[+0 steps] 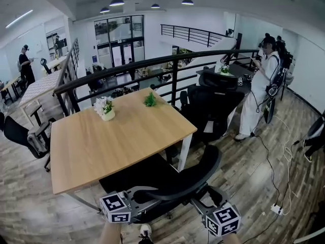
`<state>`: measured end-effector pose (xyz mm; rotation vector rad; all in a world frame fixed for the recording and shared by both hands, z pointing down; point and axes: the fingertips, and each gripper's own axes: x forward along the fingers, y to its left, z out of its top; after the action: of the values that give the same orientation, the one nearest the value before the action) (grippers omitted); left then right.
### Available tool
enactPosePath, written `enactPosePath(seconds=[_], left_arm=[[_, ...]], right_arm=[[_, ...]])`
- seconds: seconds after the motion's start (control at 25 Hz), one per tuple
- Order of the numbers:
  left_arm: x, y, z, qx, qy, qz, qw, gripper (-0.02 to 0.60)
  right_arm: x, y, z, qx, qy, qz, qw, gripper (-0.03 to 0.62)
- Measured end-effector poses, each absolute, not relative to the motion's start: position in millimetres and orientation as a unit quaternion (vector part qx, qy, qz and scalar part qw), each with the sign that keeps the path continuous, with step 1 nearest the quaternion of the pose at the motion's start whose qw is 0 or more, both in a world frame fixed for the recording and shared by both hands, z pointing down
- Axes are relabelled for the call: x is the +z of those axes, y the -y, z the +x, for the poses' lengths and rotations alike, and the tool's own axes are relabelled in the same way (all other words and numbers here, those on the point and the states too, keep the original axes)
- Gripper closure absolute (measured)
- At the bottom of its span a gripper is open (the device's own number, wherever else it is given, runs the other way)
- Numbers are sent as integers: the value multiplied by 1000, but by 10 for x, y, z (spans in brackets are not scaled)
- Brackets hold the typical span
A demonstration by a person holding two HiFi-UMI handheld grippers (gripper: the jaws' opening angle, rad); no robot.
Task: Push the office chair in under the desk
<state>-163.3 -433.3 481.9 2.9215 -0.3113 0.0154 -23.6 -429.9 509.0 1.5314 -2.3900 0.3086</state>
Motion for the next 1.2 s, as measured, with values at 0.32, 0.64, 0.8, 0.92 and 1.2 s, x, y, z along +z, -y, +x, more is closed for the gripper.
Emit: enactPosePath(seconds=[0.32,0.64,0.8,0.92,1.2], left_arm=[[4812,4664,-1917,18,55,994,88,443],[4787,5041,-2193,7,61,994,91,443],[4778,5242,-2399,-4,73,993,95,443],[4769,5388,-2555,-13,81,992,97,445],[4764,5740,-2856,-33,101,989,103,446]], right_arm=[[5080,4648,-526,104,820,549,128,286],[5062,4993,-796,99,819,552,122,286],[5054,5169,-1000,97,822,549,120,286],[5048,5285,-1155,96,826,543,120,286],[5054,5585,-1449,98,828,539,122,286]])
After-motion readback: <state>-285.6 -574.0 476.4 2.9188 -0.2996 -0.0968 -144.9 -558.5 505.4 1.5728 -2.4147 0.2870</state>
